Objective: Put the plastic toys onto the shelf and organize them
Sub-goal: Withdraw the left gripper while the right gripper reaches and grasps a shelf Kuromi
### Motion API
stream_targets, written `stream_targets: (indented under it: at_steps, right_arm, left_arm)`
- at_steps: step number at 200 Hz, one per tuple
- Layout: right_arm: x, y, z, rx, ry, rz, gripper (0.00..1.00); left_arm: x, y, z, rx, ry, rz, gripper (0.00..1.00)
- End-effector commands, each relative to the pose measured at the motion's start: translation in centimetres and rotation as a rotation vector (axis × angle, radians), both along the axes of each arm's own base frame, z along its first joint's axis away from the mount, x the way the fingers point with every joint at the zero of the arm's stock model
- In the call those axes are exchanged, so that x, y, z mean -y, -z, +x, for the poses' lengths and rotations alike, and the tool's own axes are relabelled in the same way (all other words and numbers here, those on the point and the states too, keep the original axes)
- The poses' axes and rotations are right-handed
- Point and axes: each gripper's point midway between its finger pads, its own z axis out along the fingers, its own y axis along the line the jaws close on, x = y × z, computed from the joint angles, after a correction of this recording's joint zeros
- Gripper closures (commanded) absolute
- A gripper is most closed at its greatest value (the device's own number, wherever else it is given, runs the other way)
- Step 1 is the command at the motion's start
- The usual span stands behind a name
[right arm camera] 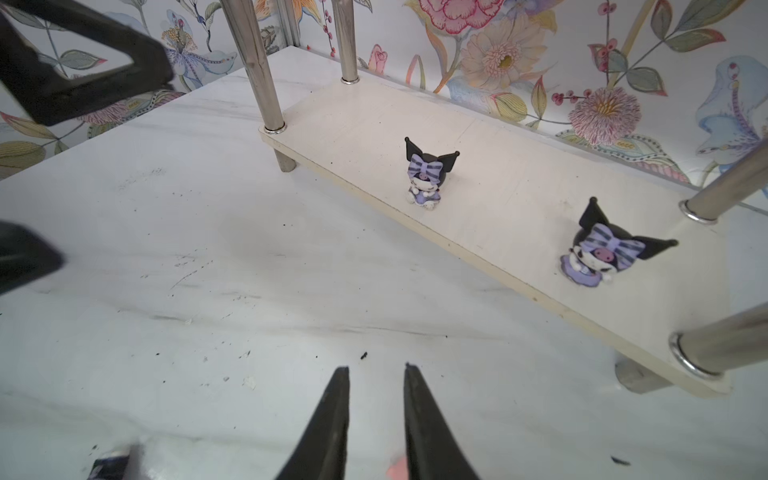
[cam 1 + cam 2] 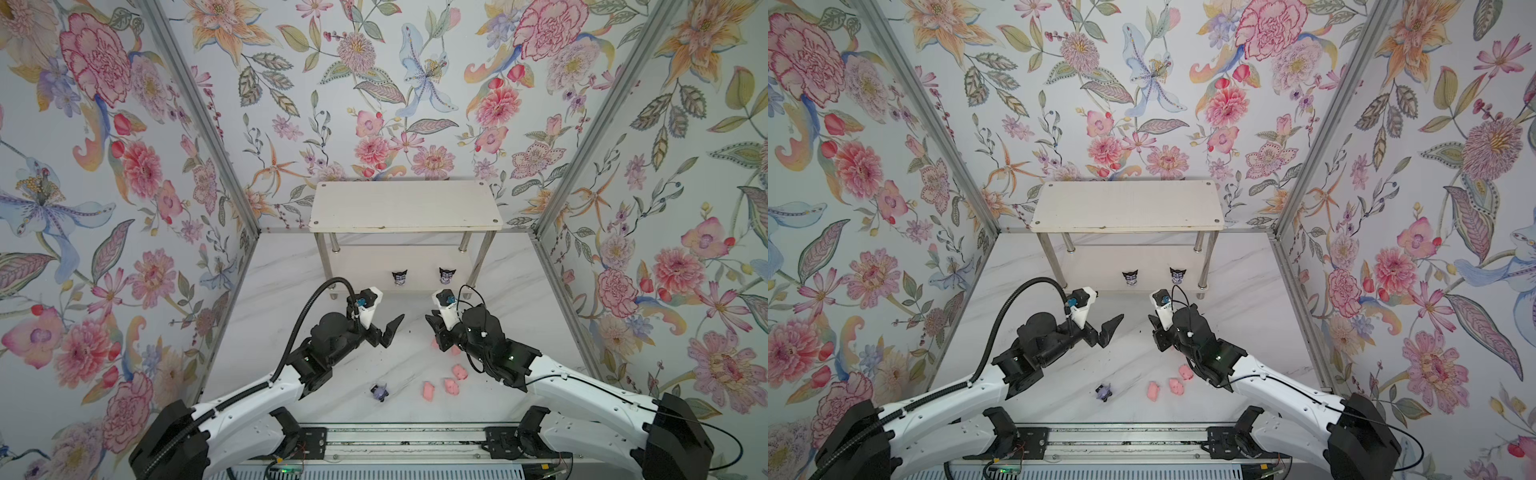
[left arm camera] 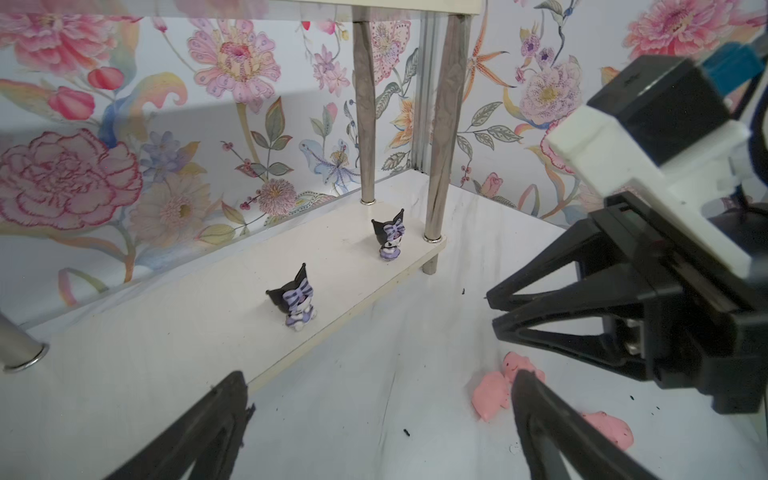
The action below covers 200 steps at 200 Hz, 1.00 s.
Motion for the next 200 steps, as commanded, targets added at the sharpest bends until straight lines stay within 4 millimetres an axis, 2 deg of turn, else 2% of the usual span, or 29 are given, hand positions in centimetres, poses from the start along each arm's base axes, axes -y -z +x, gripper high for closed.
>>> stream_targets:
  at_steps: [1, 24, 35, 44, 46, 50, 71, 92, 132, 200]
  right_arm:
    - [-2.3, -1.8, 2.0, 0.017, -0.001, 0.021, 0.73]
    - [-4.1, -0.3, 3.8, -0.036, 0.005, 0.004, 0.72]
    - [-5.0, 0.4, 4.6, -0.046, 0.011, -0.001, 0.67]
    - [-5.6, 1.0, 5.4, -0.056, 0.016, -0.007, 0.62]
    - [-5.7, 1.1, 5.6, -0.059, 0.019, -0.009, 0.60]
    - [-5.9, 1.5, 5.9, -0.068, 0.023, -0.014, 0.58]
    - [-7.3, 3.2, 7.7, -0.105, 0.043, -0.037, 0.55]
    - [-8.0, 4.7, 9.3, -0.123, 0.082, -0.050, 0.60]
    - [-8.2, 6.3, 12.0, -0.117, 0.188, -0.067, 0.69]
    - [-7.9, 7.5, 15.0, -0.100, 0.315, -0.066, 0.76]
  left_arm:
    - [-3.0, 1.7, -1.0, -0.096, -0.112, -0.105, 0.01]
    - [-5.0, 3.4, -2.6, -0.133, -0.137, -0.158, 0.01]
    - [-5.7, 4.2, -3.2, -0.152, -0.146, -0.166, 0.01]
    - [-6.1, 4.1, -3.6, -0.151, -0.149, -0.170, 0.01]
    - [-6.4, 5.1, -3.7, -0.163, -0.153, -0.154, 0.01]
    - [-6.7, 5.7, -3.8, -0.175, -0.163, -0.142, 0.01]
    - [-8.0, 6.5, -4.3, -0.187, -0.200, -0.112, 0.01]
    - [-9.3, 6.8, -4.4, -0.191, -0.251, -0.105, 0.01]
    - [-10.3, 7.1, -5.1, -0.195, -0.263, -0.116, 0.01]
    - [-11.1, 7.2, -5.5, -0.185, -0.284, -0.121, 0.01]
